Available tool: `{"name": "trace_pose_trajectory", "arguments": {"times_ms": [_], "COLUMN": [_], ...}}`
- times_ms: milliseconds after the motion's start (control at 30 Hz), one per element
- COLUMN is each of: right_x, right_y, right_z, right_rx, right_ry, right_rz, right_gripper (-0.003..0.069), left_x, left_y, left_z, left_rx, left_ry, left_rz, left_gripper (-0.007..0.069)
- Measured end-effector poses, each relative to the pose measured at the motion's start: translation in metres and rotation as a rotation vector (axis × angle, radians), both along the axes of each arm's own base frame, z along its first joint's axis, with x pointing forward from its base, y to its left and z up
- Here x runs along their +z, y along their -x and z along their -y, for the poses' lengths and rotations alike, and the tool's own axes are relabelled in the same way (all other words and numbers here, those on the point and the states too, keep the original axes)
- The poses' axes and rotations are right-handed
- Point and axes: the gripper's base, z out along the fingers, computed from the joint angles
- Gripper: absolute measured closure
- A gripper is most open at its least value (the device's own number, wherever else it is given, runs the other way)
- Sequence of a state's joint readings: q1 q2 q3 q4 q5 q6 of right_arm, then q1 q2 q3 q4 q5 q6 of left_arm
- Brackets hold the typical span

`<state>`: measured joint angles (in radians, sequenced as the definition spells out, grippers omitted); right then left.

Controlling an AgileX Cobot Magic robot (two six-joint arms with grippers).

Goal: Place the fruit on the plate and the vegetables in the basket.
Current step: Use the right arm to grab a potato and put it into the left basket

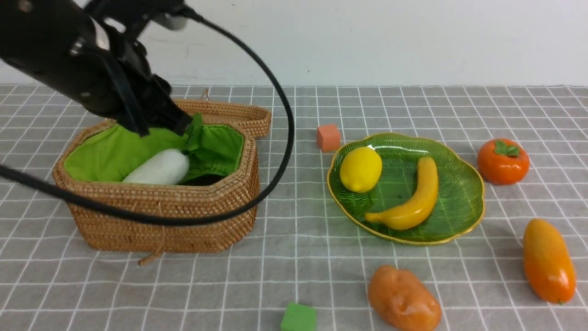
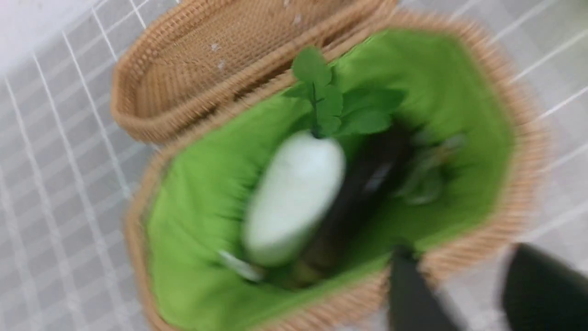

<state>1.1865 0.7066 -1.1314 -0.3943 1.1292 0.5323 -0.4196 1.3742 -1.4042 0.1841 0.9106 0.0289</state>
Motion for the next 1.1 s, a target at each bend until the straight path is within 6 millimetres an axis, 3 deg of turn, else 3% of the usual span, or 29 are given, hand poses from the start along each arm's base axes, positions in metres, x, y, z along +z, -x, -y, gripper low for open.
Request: {"name": "trace_pose_trajectory", "arguments": {"times_ms": [100,200,233,300,333,433,467,533,667,800,833,933,967,1000,1100], "right_x": [-0.010,-0.034,-0.037,-0.056,-0.059,-0.071,-0.071,-0.077,-0.094,-0.134,-0.136,-0.163,-0.166,-0.175,-0.196], "right_y": [-0.009,-0.028,-0.031,-0.053,-0.058,-0.099,-0.099,-0.130,-0.150,-0.161,-0.162,-0.176,-0.177,-0.182,-0.193], "right_z": [-0.022,-0.063,-0.068,-0.090,-0.091,-0.088,-0.088,-0.064,-0.045,-0.054,-0.055,-0.072,-0.075,-0.082,-0.091], "right_rx": [-0.010,-0.020,-0.021,-0.047,-0.059,-0.102,-0.102,-0.134,-0.160,-0.119,-0.116,-0.090,-0.086,-0.077,-0.073], "right_ry": [0.100,0.272,0.291,0.399,0.409,0.438,0.438,0.382,0.267,0.268,0.270,0.303,0.306,0.321,0.361], "right_rz": [-0.046,-0.111,-0.118,-0.190,-0.201,-0.322,-0.322,-0.405,-0.525,-0.632,-0.637,-0.652,-0.650,-0.639,-0.623], "right_gripper": [0.0498,0.0498,0.0498,0.0498,0.0498,0.0498,0.0498,0.0497,0.0480,0.0369,0.0351,0.0181,0.0158,0.0076,-0.0011], "left_x": [0.020,0.028,0.027,0.018,0.016,0.001,-0.001,-0.011,-0.022,-0.031,-0.030,-0.032,-0.032,-0.032,-0.032], "left_y": [0.034,0.085,0.090,0.121,0.125,0.156,0.156,0.174,0.195,0.207,0.207,0.208,0.208,0.208,0.208], "left_z": [-0.001,-0.002,-0.003,-0.007,-0.008,-0.019,-0.019,-0.029,-0.039,-0.042,-0.043,-0.042,-0.042,-0.042,-0.042], "left_rx": [-0.012,-0.099,-0.108,-0.164,-0.170,-0.210,-0.209,-0.236,-0.289,-0.338,-0.340,-0.358,-0.359,-0.362,-0.366], "left_ry": [0.103,0.224,0.231,0.286,0.291,0.344,0.342,0.379,0.424,0.443,0.442,0.429,0.428,0.426,0.423], "left_rz": [0.007,-0.006,-0.008,-0.032,-0.035,-0.022,-0.026,0.012,0.074,0.099,0.101,0.107,0.108,0.112,0.114], "left_gripper": [0.0638,0.0638,0.0638,0.0638,0.0638,0.0638,0.0638,0.0638,0.0638,0.0638,0.0638,0.0638,0.0638,0.0638,0.0638]}}
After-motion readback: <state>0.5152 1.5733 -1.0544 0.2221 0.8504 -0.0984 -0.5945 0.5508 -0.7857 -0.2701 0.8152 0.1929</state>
